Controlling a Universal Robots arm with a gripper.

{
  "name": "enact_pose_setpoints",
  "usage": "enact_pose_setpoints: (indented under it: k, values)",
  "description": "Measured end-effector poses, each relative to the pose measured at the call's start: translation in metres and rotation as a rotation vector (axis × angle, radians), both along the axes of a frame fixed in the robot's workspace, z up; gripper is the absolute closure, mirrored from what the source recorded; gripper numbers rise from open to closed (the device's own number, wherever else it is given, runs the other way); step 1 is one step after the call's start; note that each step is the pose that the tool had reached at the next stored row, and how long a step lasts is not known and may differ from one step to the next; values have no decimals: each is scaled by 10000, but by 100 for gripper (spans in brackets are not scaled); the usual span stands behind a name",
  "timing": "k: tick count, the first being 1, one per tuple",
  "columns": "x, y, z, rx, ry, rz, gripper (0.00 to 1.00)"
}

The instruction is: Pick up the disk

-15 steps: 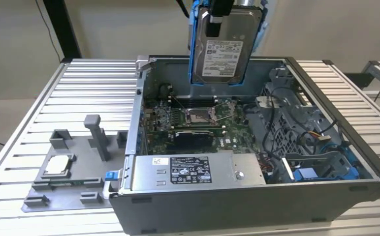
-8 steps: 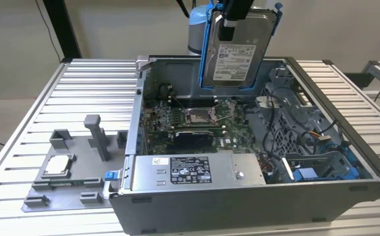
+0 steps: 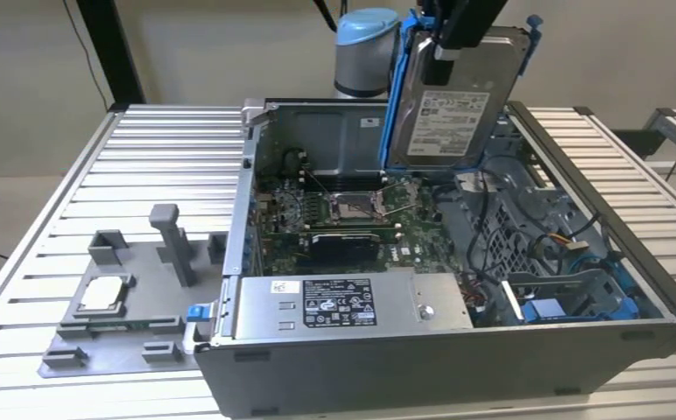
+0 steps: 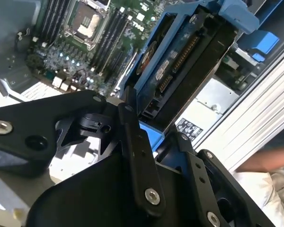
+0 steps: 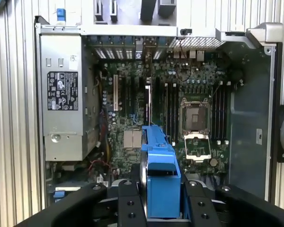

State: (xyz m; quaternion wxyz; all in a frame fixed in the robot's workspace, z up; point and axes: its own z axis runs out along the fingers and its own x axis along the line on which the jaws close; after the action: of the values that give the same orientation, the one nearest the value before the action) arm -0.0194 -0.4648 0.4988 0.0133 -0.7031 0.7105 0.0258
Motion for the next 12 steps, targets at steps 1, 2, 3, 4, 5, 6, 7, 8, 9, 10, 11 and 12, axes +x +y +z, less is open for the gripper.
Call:
enact_pose_setpoints:
  k: [1,2,3,4,5,6,7,8,9,10,11,12]
  values:
    - [23,-26,-1,0,0,0,100]
    - [48,-54,-3,2,-1,-1,100]
    - [70,-80,-4,1,0,0,100]
    - [95,-109,-4,0,0,0,100]
    - [117,-135,-5,0,0,0,100]
    - [140,-163,-7,1,-1,0,100]
    - [163,-189,-8,1,0,-1,100]
    - [187,-217,-9,1,0,0,100]
    - [211,-246,-10,0,0,0,100]
    - [231,-272,-11,0,0,0,100]
    - [253,-302,-12,0,0,0,100]
    - [274,-330,-14,1,0,-1,100]
